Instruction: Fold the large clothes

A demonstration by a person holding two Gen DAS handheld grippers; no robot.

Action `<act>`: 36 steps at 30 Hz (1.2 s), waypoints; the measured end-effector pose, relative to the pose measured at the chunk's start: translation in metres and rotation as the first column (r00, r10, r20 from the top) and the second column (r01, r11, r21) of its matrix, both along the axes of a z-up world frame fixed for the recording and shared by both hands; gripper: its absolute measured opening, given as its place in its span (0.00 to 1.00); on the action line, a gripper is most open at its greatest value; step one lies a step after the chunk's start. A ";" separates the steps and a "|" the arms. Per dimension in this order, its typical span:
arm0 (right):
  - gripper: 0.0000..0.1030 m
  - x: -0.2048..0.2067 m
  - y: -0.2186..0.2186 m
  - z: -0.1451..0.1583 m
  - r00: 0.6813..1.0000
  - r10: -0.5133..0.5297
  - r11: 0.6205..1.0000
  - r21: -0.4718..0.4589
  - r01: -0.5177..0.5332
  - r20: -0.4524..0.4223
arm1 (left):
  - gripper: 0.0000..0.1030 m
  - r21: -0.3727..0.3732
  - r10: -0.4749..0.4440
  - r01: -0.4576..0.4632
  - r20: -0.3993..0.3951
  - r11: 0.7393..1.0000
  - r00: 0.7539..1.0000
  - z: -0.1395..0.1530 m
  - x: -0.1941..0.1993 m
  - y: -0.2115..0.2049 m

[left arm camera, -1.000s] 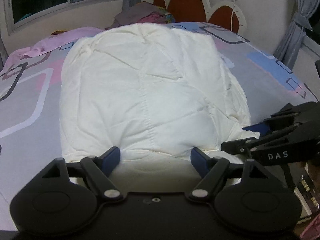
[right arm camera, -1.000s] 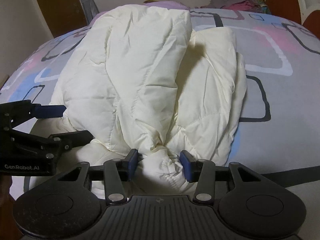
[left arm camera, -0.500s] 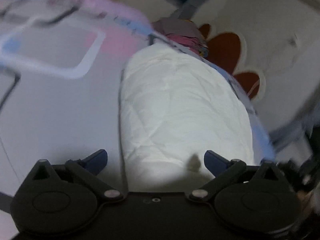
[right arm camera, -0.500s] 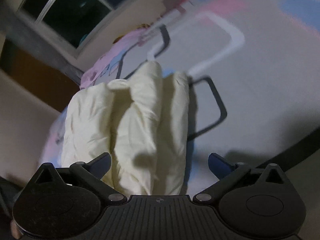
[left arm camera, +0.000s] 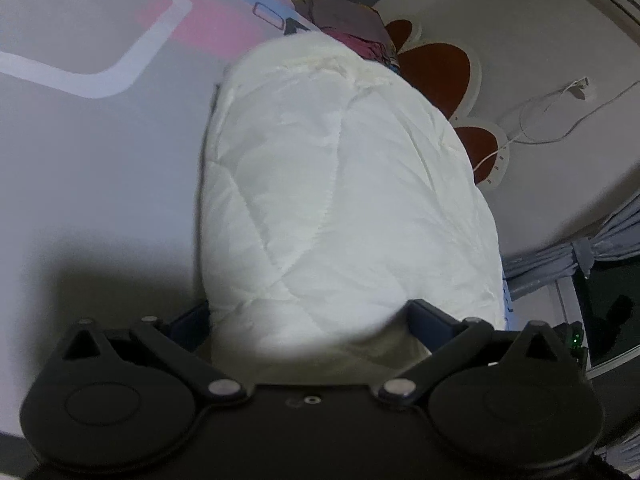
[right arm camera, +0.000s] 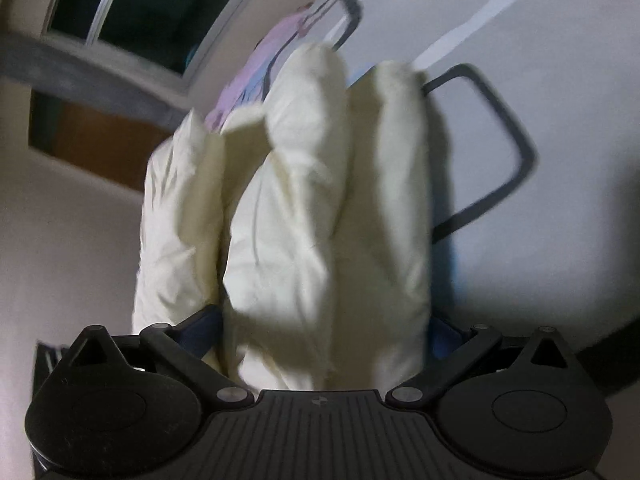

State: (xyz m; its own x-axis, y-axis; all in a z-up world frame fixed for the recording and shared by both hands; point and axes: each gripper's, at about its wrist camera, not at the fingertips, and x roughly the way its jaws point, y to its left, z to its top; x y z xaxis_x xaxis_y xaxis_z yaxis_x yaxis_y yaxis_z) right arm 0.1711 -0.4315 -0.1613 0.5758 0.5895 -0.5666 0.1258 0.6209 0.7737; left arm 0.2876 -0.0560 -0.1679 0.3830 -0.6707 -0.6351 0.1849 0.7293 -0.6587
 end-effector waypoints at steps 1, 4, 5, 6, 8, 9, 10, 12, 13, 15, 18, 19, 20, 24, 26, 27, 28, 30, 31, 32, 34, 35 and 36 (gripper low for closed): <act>0.99 0.004 0.004 0.000 1.000 0.008 1.000 -0.009 -0.008 0.004 | 1.00 0.001 -0.006 0.006 -0.001 1.000 1.000 -0.001 0.002 -0.002; 0.99 0.012 0.014 0.002 0.999 0.039 0.999 -0.023 -0.038 0.022 | 1.00 0.021 -0.021 0.021 0.005 1.000 1.000 -0.002 0.005 -0.013; 0.97 0.015 0.016 0.003 0.998 0.048 0.998 -0.032 -0.047 0.027 | 1.00 0.031 -0.031 0.030 0.013 0.999 0.999 -0.001 0.006 -0.018; 0.95 0.019 0.020 0.003 0.998 0.060 0.997 -0.046 -0.058 0.033 | 1.00 0.040 -0.038 0.037 0.018 0.999 0.999 -0.001 0.006 -0.021; 0.83 0.024 0.024 0.003 0.996 0.086 0.995 -0.048 -0.085 0.038 | 0.99 0.062 -0.058 0.056 0.040 0.997 0.997 0.002 0.005 -0.027; 0.79 0.025 0.024 0.003 0.995 0.090 0.995 -0.038 -0.088 0.039 | 0.98 0.070 -0.063 0.060 0.050 0.996 0.997 0.004 0.003 -0.029; 0.77 0.025 0.024 0.002 0.995 0.093 0.995 -0.031 -0.091 0.044 | 0.97 0.077 -0.069 0.064 0.060 0.995 0.996 0.007 0.001 -0.030; 0.75 0.023 0.022 0.006 0.993 0.102 0.994 -0.031 -0.100 0.061 | 0.95 0.081 -0.079 0.072 0.085 0.994 0.993 0.014 -0.004 -0.032; 0.75 0.021 0.022 0.009 0.991 0.109 0.994 -0.026 -0.107 0.075 | 0.94 0.084 -0.081 0.074 0.093 0.994 0.992 0.018 -0.006 -0.033; 0.75 0.024 0.022 0.014 0.988 0.122 0.992 -0.018 -0.121 0.097 | 0.94 0.090 -0.093 0.083 0.115 0.993 0.989 0.027 -0.009 -0.034; 0.75 0.027 0.024 0.024 0.984 0.125 0.992 -0.005 -0.125 0.130 | 0.94 0.093 -0.105 0.091 0.157 0.991 0.982 0.040 -0.010 -0.034; 0.75 0.030 0.025 0.029 0.982 0.126 0.992 -0.003 -0.127 0.143 | 0.94 0.095 -0.110 0.095 0.170 0.991 0.979 0.045 -0.009 -0.032; 0.75 0.034 0.028 0.035 0.979 0.129 0.992 -0.006 -0.129 0.159 | 0.94 0.096 -0.116 0.100 0.180 0.990 0.977 0.049 -0.008 -0.031; 0.75 0.047 0.048 0.062 0.963 0.156 0.988 -0.034 -0.152 0.218 | 0.94 0.096 -0.129 0.110 0.221 0.989 0.967 0.062 -0.001 -0.017; 0.75 0.058 0.069 0.074 0.954 0.170 0.985 -0.056 -0.161 0.245 | 0.94 0.088 -0.120 0.102 0.238 0.991 0.964 0.066 0.007 0.001; 0.75 0.064 0.082 0.078 0.951 0.178 0.984 -0.068 -0.166 0.254 | 0.94 0.083 -0.113 0.096 0.246 0.992 0.963 0.069 0.012 0.013; 0.75 0.073 0.097 0.082 0.946 0.185 0.982 -0.081 -0.170 0.266 | 0.94 0.082 -0.109 0.091 0.253 0.992 0.961 0.071 0.018 0.023; 0.75 0.086 0.127 0.088 0.940 0.194 0.980 -0.090 -0.176 0.281 | 0.94 0.076 -0.097 0.079 0.268 0.994 0.959 0.077 0.029 0.051; 0.75 0.094 0.143 0.091 0.936 0.201 0.979 -0.094 -0.181 0.288 | 0.94 0.077 -0.092 0.074 0.273 0.994 0.958 0.080 0.034 0.062; 0.75 0.101 0.159 0.093 0.934 0.208 0.978 -0.094 -0.188 0.292 | 0.94 0.080 -0.087 0.068 0.277 0.995 0.957 0.082 0.039 0.081; 0.75 0.116 0.195 0.090 0.929 0.228 0.973 -0.098 -0.208 0.291 | 0.94 0.091 -0.077 0.054 0.278 0.994 0.958 0.085 0.047 0.106; 0.75 0.122 0.214 0.086 0.927 0.241 0.970 -0.099 -0.221 0.288 | 0.94 0.101 -0.072 0.046 0.275 0.994 0.959 0.085 0.050 0.121; 0.75 0.129 0.231 0.081 0.927 0.252 0.968 -0.097 -0.233 0.280 | 0.94 0.114 -0.066 0.036 0.269 0.993 0.961 0.083 0.052 0.137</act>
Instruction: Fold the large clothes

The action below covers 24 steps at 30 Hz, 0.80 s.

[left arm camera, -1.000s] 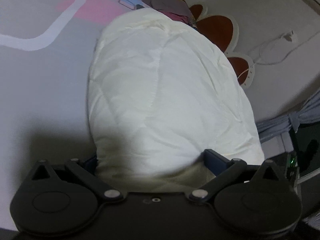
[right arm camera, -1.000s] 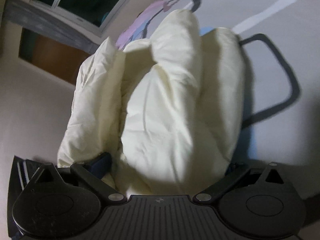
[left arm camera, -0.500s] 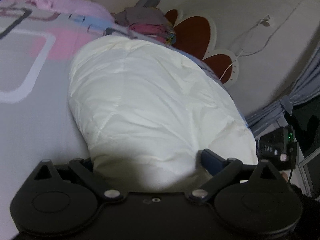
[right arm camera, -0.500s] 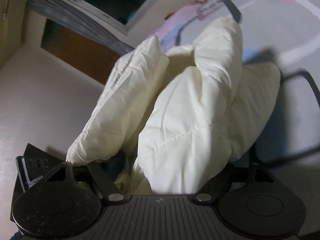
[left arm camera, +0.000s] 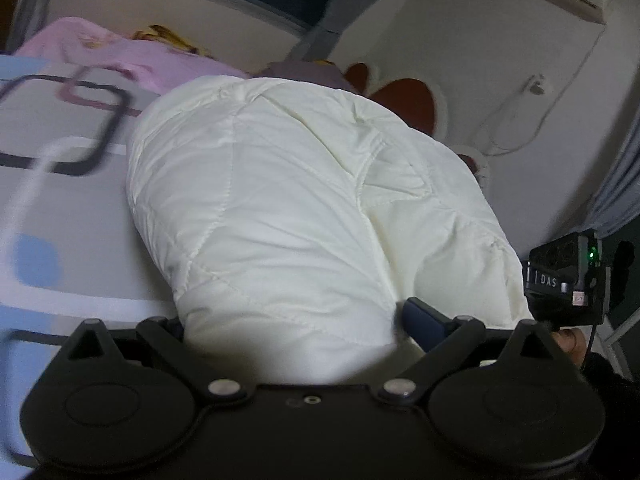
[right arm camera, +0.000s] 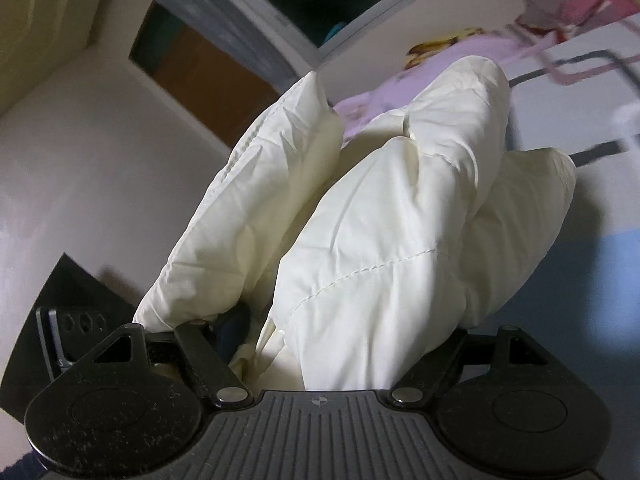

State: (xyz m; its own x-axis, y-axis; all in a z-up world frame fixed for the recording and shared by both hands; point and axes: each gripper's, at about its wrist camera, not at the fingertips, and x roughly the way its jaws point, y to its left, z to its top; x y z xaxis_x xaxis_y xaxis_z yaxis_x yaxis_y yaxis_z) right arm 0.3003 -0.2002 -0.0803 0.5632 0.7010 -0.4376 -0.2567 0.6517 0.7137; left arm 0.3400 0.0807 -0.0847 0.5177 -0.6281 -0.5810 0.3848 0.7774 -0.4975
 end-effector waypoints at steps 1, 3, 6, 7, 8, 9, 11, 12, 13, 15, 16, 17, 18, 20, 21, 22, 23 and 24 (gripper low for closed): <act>0.75 0.006 0.018 -0.008 1.000 0.012 1.000 0.001 -0.012 -0.013 | 0.94 0.014 0.009 -0.009 -0.010 1.000 1.000 -0.003 0.001 0.015; 0.75 0.017 0.053 -0.031 0.998 0.036 0.999 -0.005 -0.037 -0.053 | 0.94 0.059 0.026 -0.023 -0.045 0.998 0.999 -0.016 0.005 0.037; 0.75 0.028 0.090 -0.078 0.988 0.027 0.999 -0.035 -0.033 -0.155 | 0.95 0.135 0.050 -0.034 -0.115 0.990 0.992 -0.051 0.012 0.058; 0.75 0.028 0.094 -0.089 0.986 0.009 0.999 -0.040 -0.016 -0.169 | 0.95 0.127 0.055 -0.038 -0.134 0.991 0.990 -0.062 0.014 0.066; 0.75 0.025 0.095 -0.095 0.985 -0.007 1.000 -0.028 0.002 -0.170 | 0.95 0.108 0.059 -0.043 -0.141 0.993 0.988 -0.068 0.013 0.070; 0.75 0.024 0.094 -0.097 0.985 -0.015 1.000 -0.025 0.011 -0.172 | 0.96 0.100 0.057 -0.044 -0.136 0.994 0.989 -0.068 0.013 0.071; 0.75 0.024 0.093 -0.095 0.984 -0.028 0.999 -0.045 0.021 -0.177 | 0.97 0.107 0.051 -0.038 -0.125 0.994 0.991 -0.067 0.013 0.067; 0.76 0.010 0.091 -0.090 0.984 -0.040 0.997 -0.068 0.028 -0.174 | 0.97 0.111 0.050 -0.036 -0.122 0.993 0.991 -0.066 0.014 0.066; 0.76 0.007 0.087 -0.085 0.984 -0.059 0.995 -0.095 0.044 -0.168 | 0.98 0.117 0.051 -0.037 -0.120 0.992 0.991 -0.063 0.014 0.066; 0.76 -0.002 0.077 -0.075 0.982 -0.106 0.987 -0.138 0.084 -0.155 | 0.98 0.126 0.064 -0.049 -0.119 0.991 0.991 -0.060 0.010 0.077; 0.76 -0.009 0.070 -0.068 0.981 -0.140 0.978 -0.175 0.115 -0.137 | 0.98 0.135 0.072 -0.056 -0.115 0.989 0.991 -0.056 0.007 0.080; 0.76 -0.018 0.065 -0.059 0.980 -0.170 0.967 -0.210 0.146 -0.102 | 0.98 0.145 0.080 -0.063 -0.110 0.987 0.991 -0.051 0.004 0.080; 0.76 -0.027 0.060 -0.048 0.977 -0.205 0.952 -0.243 0.185 -0.059 | 0.96 0.158 0.087 -0.070 -0.100 0.985 0.991 -0.046 0.002 0.082; 0.75 -0.038 0.058 -0.028 0.967 -0.255 0.916 -0.316 0.246 0.013 | 0.96 0.186 0.092 -0.077 -0.077 0.980 0.993 -0.037 -0.002 0.082; 0.75 -0.043 0.057 -0.017 0.964 -0.263 0.908 -0.326 0.263 0.046 | 0.95 0.201 0.096 -0.082 -0.064 0.976 0.993 -0.031 -0.003 0.082; 0.75 -0.040 0.062 -0.004 0.961 -0.265 0.901 -0.334 0.276 0.078 | 0.95 0.218 0.100 -0.087 -0.051 0.972 0.994 -0.026 -0.007 0.082; 0.75 -0.036 0.071 0.007 0.961 -0.256 0.890 -0.361 0.278 0.107 | 0.94 0.233 0.108 -0.098 -0.031 0.968 0.994 -0.022 -0.011 0.080; 0.73 -0.035 0.080 0.017 0.961 -0.236 0.880 -0.388 0.273 0.141 | 0.92 0.242 0.115 -0.111 -0.003 0.964 0.993 -0.015 -0.013 0.081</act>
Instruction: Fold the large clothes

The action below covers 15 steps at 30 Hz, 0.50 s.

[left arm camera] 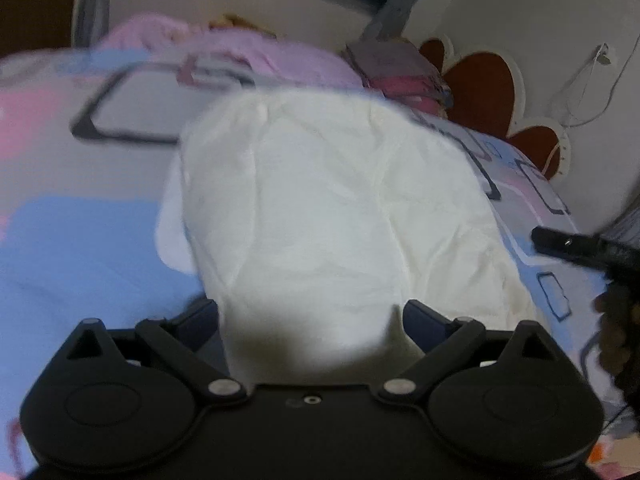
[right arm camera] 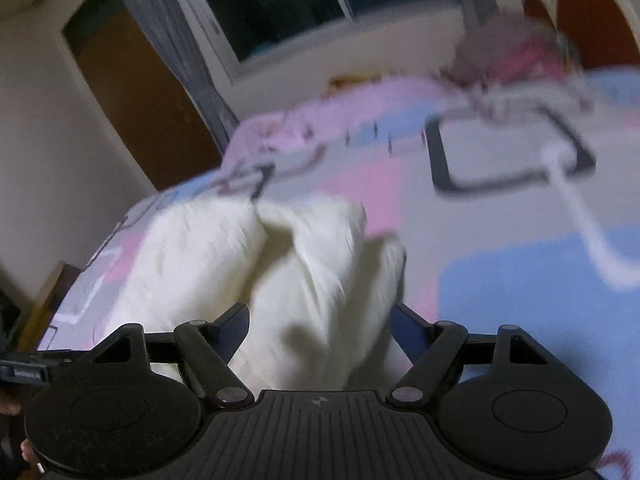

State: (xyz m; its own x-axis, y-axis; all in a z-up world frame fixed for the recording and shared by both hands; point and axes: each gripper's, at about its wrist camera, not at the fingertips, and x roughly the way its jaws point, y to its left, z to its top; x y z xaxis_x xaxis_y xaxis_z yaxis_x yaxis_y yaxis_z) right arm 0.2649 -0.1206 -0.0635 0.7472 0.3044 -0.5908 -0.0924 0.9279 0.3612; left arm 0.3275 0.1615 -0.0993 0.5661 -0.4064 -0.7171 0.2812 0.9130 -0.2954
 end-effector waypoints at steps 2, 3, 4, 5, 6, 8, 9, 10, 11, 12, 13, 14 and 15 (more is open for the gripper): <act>0.55 0.007 0.016 0.018 0.997 0.057 0.997 -0.062 -0.053 0.048 | 0.91 0.023 0.002 -0.003 0.048 1.000 0.999 0.016 -0.003 0.000; 0.49 0.007 0.024 0.022 0.995 0.081 0.993 -0.089 -0.077 0.049 | 0.91 0.040 -0.007 0.004 0.077 0.999 0.997 0.026 -0.002 -0.003; 0.47 0.010 0.035 0.026 0.993 0.104 0.989 -0.108 -0.098 0.054 | 0.91 0.055 -0.021 0.016 0.099 0.998 0.995 0.033 -0.001 -0.007; 0.45 0.014 0.049 0.031 0.990 0.127 0.985 -0.123 -0.119 0.064 | 0.90 0.075 -0.035 0.027 0.113 0.997 0.993 0.039 0.002 -0.012; 0.45 0.019 0.060 0.034 0.987 0.145 0.981 -0.141 -0.134 0.070 | 0.88 0.103 -0.050 0.037 0.127 0.994 0.991 0.043 0.004 -0.018; 0.45 0.023 0.082 0.030 0.984 0.165 0.970 -0.192 -0.148 0.074 | 0.83 0.149 -0.073 0.051 0.144 0.987 0.987 0.046 0.013 -0.029; 0.45 0.027 0.091 0.029 0.982 0.175 0.966 -0.205 -0.156 0.077 | 0.79 0.165 -0.080 0.056 0.141 0.985 0.987 0.047 0.017 -0.034; 0.45 0.032 0.097 0.028 0.981 0.177 0.965 -0.210 -0.157 0.076 | 0.78 0.167 -0.090 0.066 0.141 0.984 0.986 0.047 0.020 -0.038; 0.45 0.030 0.101 0.030 0.982 0.175 0.963 -0.221 -0.156 0.071 | 0.78 0.166 -0.097 0.073 0.141 0.983 0.985 0.047 0.023 -0.042; 0.42 0.036 0.107 0.025 0.983 0.174 0.959 -0.236 -0.155 0.064 | 0.76 0.170 -0.102 0.078 0.138 0.982 0.985 0.046 0.027 -0.046; 0.39 0.040 0.111 0.021 0.983 0.177 0.955 -0.249 -0.159 0.053 | 0.75 0.180 -0.111 0.085 0.138 0.980 0.984 0.045 0.031 -0.050; 0.35 0.043 0.114 0.020 0.983 0.179 0.949 -0.270 -0.162 0.038 | 0.75 0.191 -0.124 0.095 0.144 0.977 0.982 0.044 0.034 -0.055; 0.34 0.045 0.112 0.011 0.984 0.176 0.942 -0.294 -0.161 0.026 | 0.75 0.198 -0.135 0.105 0.145 0.974 0.980 0.042 0.037 -0.059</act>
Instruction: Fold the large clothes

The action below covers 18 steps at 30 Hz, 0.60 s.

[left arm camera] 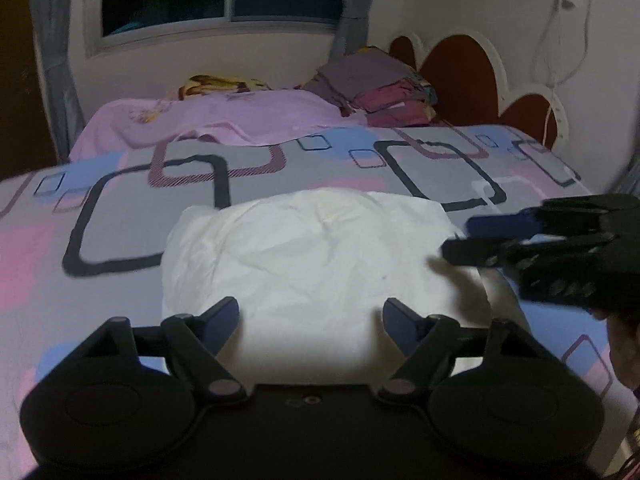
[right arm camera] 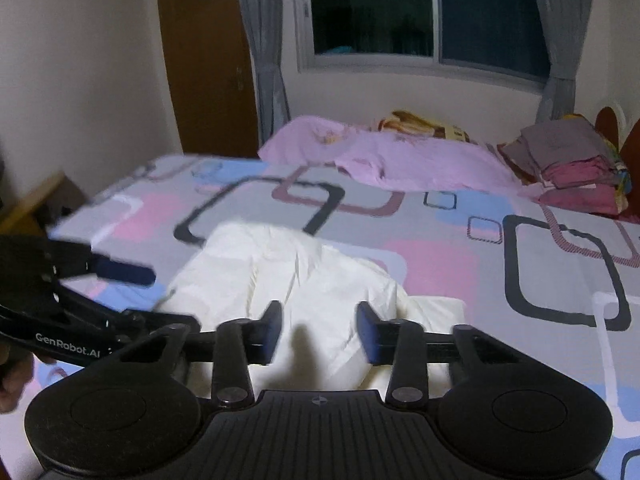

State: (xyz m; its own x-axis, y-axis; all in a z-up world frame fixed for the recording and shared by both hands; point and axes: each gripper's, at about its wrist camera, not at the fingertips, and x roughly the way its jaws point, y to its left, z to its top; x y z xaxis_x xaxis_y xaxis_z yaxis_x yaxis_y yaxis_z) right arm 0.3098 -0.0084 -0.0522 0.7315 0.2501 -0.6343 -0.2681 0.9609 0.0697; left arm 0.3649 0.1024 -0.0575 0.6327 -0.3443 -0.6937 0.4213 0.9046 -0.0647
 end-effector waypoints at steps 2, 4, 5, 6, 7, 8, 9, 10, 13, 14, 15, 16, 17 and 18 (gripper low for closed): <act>0.33 0.010 0.001 -0.016 0.999 -0.028 0.998 -0.048 0.026 -0.030 | 0.75 0.004 -0.023 0.024 -0.008 1.000 1.000 -0.007 0.006 -0.007; 0.33 0.020 -0.004 -0.035 0.996 -0.056 0.997 -0.061 0.051 -0.074 | 0.74 0.013 -0.039 0.039 -0.032 0.999 0.999 -0.020 0.016 -0.016; 0.33 0.022 -0.008 -0.043 0.993 -0.072 0.996 -0.067 0.067 -0.091 | 0.74 0.021 -0.047 0.048 -0.042 0.999 0.998 -0.027 0.021 -0.020; 0.33 0.024 -0.010 -0.050 0.990 -0.087 0.994 -0.071 0.079 -0.108 | 0.74 0.033 -0.054 0.055 -0.044 0.998 0.998 -0.033 0.023 -0.024; 0.33 0.025 -0.013 -0.057 0.987 -0.098 0.994 -0.069 0.090 -0.126 | 0.74 0.042 -0.060 0.062 -0.046 0.997 0.997 -0.039 0.024 -0.028; 0.33 0.024 -0.017 -0.063 0.984 -0.108 0.993 -0.067 0.100 -0.141 | 0.74 0.043 -0.063 0.066 -0.050 0.997 0.997 -0.043 0.025 -0.030; 0.33 0.025 -0.020 -0.069 0.981 -0.118 0.992 -0.064 0.109 -0.153 | 0.74 0.043 -0.069 0.071 -0.053 0.997 0.996 -0.048 0.026 -0.033; 0.33 0.027 -0.024 -0.075 0.977 -0.130 0.991 -0.056 0.122 -0.168 | 0.74 0.044 -0.074 0.076 -0.055 0.996 0.996 -0.053 0.027 -0.035; 0.33 0.029 -0.032 -0.087 0.972 -0.139 0.990 -0.037 0.134 -0.187 | 0.75 0.038 -0.074 0.077 -0.068 0.996 0.995 -0.066 0.031 -0.038; 0.33 0.030 -0.035 -0.090 0.970 -0.144 0.990 -0.026 0.141 -0.195 | 0.75 0.038 -0.077 0.079 -0.069 0.996 0.995 -0.070 0.032 -0.039; 0.33 0.032 -0.038 -0.093 0.967 -0.152 0.988 -0.010 0.153 -0.206 | 0.75 0.041 -0.077 0.080 -0.072 0.996 0.994 -0.073 0.034 -0.039; 0.34 0.034 -0.040 -0.096 0.962 -0.161 0.986 0.002 0.165 -0.219 | 0.75 0.040 -0.073 0.076 -0.078 0.996 0.994 -0.075 0.035 -0.039; 0.34 0.034 -0.040 -0.094 0.962 -0.160 0.987 -0.003 0.164 -0.222 | 0.75 0.041 -0.073 0.076 -0.083 0.996 0.994 -0.075 0.035 -0.039; 0.34 0.033 -0.038 -0.092 0.962 -0.156 0.988 -0.016 0.156 -0.224 | 0.75 0.042 -0.080 0.084 -0.087 0.996 0.993 -0.075 0.034 -0.038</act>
